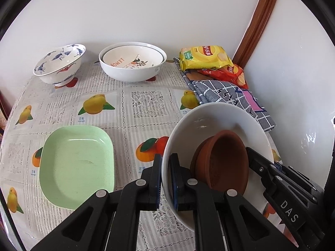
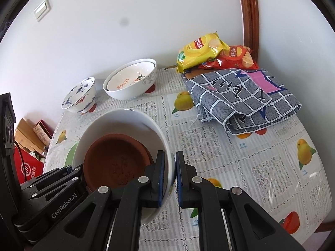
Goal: Organize plates and bowls
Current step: 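Carry the white bowl with both grippers over the green plate stack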
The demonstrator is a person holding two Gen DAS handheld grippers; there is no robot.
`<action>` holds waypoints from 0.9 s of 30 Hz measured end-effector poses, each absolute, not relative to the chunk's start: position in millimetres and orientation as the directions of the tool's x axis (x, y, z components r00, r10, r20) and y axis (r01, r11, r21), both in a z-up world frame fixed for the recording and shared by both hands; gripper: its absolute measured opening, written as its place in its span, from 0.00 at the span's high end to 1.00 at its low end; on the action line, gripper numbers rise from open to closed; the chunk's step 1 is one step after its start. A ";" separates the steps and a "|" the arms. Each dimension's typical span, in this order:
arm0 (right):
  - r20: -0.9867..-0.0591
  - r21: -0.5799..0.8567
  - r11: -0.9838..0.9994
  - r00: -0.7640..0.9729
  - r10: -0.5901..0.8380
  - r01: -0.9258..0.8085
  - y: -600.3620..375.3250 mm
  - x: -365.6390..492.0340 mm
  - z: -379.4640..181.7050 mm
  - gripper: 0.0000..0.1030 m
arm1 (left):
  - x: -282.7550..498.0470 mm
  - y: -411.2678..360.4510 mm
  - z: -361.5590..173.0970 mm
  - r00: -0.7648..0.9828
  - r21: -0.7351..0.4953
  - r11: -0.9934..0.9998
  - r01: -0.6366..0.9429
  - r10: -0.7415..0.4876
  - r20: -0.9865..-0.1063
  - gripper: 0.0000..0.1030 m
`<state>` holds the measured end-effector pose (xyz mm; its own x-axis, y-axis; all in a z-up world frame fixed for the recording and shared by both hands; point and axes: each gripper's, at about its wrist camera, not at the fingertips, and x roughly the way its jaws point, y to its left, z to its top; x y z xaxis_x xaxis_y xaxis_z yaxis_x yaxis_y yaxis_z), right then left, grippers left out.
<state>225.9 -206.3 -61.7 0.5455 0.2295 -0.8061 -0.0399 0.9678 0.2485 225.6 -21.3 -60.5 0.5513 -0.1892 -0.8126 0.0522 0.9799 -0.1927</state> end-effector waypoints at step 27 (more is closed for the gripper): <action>-0.800 0.233 0.965 0.541 0.260 -0.119 -143.3 234.0 -57.6 0.90 | 226.5 42.1 -58.8 0.565 -0.217 0.976 -0.024 -0.166 -0.808 0.92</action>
